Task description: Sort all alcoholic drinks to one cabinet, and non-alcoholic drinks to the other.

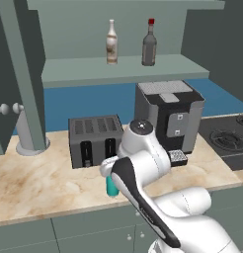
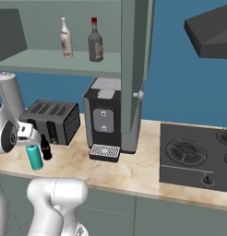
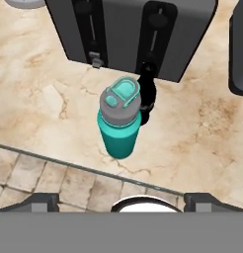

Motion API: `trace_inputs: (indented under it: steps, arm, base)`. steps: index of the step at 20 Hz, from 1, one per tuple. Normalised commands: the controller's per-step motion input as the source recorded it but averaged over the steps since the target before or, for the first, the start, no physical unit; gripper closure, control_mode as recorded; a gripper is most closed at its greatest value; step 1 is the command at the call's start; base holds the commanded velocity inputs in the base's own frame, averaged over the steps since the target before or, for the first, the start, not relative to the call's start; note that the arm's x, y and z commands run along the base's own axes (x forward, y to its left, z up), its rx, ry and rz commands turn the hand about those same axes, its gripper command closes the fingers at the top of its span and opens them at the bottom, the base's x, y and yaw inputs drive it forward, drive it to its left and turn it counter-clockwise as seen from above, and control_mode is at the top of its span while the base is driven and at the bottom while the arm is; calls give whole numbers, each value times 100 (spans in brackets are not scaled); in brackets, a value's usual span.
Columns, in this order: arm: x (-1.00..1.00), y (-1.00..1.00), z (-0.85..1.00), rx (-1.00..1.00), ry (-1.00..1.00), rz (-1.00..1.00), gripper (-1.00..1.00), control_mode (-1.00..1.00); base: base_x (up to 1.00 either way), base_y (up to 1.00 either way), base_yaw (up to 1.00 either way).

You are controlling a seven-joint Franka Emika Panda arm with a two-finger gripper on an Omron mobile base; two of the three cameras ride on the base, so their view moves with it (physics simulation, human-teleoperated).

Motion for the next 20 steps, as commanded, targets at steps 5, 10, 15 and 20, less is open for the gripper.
trace_inputs:
  steps: [5,10,15,20]
  arm:
    - [20,6,-20,0,1,0,-100,-100]
    - [17,8,-17,0,0,0,-100,-100]
    - [20,4,-10,0,0,0,-100,-100]
    - [17,1,-6,0,0,0,-100,-100]
  base:
    - [0,0,0]
    - [0,0,0]
    - [0,0,0]
    - [0,0,0]
